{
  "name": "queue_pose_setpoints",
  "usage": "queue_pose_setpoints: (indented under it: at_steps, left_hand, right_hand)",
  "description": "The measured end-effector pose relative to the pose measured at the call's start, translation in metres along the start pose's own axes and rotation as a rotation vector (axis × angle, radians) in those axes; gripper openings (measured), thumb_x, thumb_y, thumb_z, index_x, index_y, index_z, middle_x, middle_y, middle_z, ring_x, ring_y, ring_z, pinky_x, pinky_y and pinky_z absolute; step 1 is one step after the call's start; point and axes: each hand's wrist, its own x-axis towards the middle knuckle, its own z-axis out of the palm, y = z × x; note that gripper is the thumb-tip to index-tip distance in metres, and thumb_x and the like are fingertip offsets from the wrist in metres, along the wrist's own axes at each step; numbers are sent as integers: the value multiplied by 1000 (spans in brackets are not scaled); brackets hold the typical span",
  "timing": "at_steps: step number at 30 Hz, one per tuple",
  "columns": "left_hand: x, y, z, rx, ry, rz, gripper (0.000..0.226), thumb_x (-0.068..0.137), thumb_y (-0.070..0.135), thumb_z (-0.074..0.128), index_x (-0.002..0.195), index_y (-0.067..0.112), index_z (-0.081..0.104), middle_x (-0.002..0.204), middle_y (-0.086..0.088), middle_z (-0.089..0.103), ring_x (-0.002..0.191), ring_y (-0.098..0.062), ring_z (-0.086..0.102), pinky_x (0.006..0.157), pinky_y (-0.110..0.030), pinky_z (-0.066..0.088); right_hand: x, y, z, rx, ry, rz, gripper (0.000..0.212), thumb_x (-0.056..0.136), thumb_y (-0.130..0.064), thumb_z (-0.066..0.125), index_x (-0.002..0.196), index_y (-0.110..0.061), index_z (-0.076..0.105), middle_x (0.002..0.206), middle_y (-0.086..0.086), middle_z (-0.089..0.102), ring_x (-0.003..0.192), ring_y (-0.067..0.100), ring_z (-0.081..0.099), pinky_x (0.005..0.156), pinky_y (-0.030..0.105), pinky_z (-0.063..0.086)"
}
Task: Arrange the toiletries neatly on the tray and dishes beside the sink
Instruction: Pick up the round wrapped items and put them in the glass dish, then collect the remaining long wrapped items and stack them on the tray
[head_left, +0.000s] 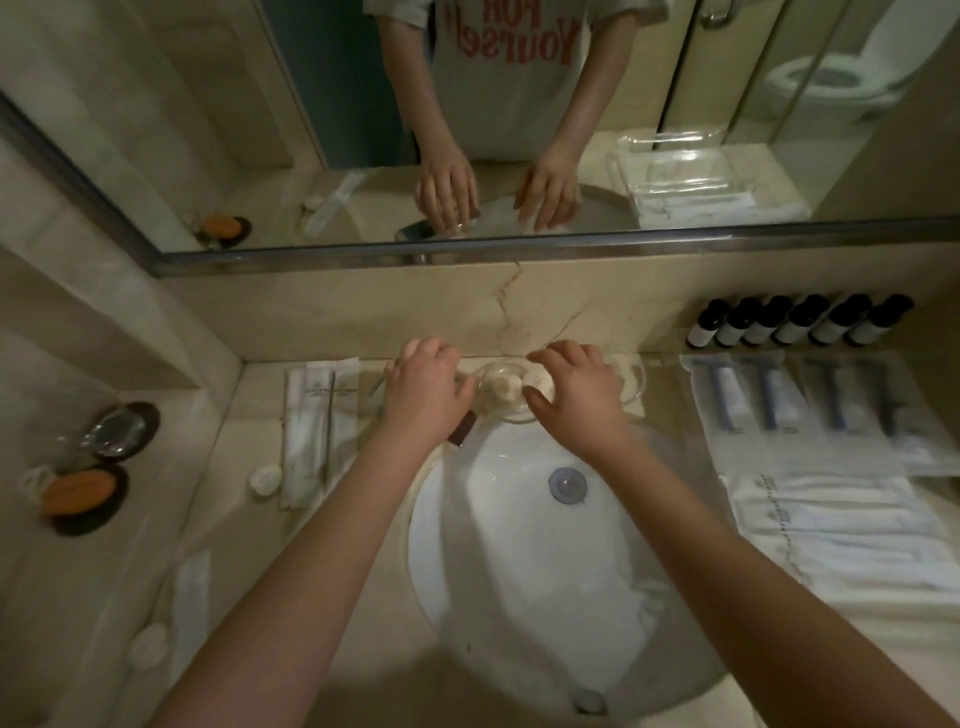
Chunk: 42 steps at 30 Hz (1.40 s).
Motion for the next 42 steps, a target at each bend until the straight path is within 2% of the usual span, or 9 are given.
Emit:
queue_pose_setpoints:
  at_steps: [5, 8, 14, 20, 23, 28, 34, 39, 42]
  left_hand:
    - [-58, -29, -15, -50, 90, -65, 41, 88, 29, 53, 127, 16, 55, 129, -6, 55, 123, -27, 42, 99, -39, 35]
    - [-96, -54, -18, -38, 102, -138, 37, 89, 30, 52, 123, 16, 56, 131, -5, 52, 125, -26, 40, 99, -38, 32]
    - [-169, -119, -7, 14, 48, -289, 36, 89, 29, 53, 121, 14, 57, 130, -7, 53, 123, -29, 43, 97, -41, 36]
    - [-234, -192, 15, 53, -105, -522, 45, 90, 34, 51, 129, 12, 49, 135, -10, 48, 126, -29, 40, 102, -41, 36]
    - [-258, -224, 27, 56, -178, -610, 43, 88, 37, 51, 121, 9, 51, 126, -13, 51, 116, -30, 47, 95, -40, 42]
    - [-278, -252, 39, 41, -225, -696, 44, 90, 43, 48, 118, 9, 50, 121, -11, 51, 110, -27, 49, 87, -37, 44]
    - [-276, -267, 51, -53, -252, -707, 40, 92, 41, 51, 115, 8, 48, 122, -11, 52, 102, -24, 58, 80, -33, 50]
    - [-269, -274, 57, -170, -292, -775, 39, 92, 37, 54, 116, 8, 45, 119, -12, 57, 102, -26, 61, 80, -34, 51]
    - [-265, -278, 59, -196, -296, -789, 41, 91, 36, 56, 118, 7, 46, 120, -13, 59, 107, -27, 59, 82, -35, 48]
  right_hand:
    - [-37, -43, 3, -35, 57, -142, 35, 73, -21, 72, 106, -12, 66, 107, 11, 64, 96, 38, 58, 74, 41, 46]
    - [-58, -70, 11, -55, 10, -188, 38, 76, -23, 69, 112, -11, 64, 112, 11, 62, 101, 37, 55, 79, 42, 45]
    - [-95, -126, 47, -38, -159, -270, 40, 82, -25, 64, 120, -15, 60, 122, 10, 58, 112, 35, 51, 85, 41, 43]
    - [-117, -177, 96, -115, -428, -371, 50, 87, -30, 54, 136, -20, 44, 143, 7, 42, 128, 29, 41, 100, 41, 38]
    - [-114, -196, 122, -184, -582, -380, 56, 88, -31, 53, 141, -20, 37, 148, 8, 35, 133, 29, 35, 104, 44, 36]
    - [-85, -212, 161, -187, -677, -227, 61, 89, -33, 53, 142, -16, 29, 144, 10, 37, 129, 31, 39, 101, 47, 40]
    - [-38, -225, 189, -39, -495, 65, 52, 90, -32, 52, 133, -9, 35, 133, 17, 42, 121, 37, 41, 95, 48, 41]
    - [-9, -234, 207, 32, -406, 322, 71, 87, -39, 58, 140, -8, 23, 140, 17, 36, 127, 36, 36, 99, 49, 37]
    - [1, -230, 214, 73, -416, 413, 78, 87, -28, 61, 145, -5, 14, 147, 18, 26, 134, 38, 28, 104, 49, 33]
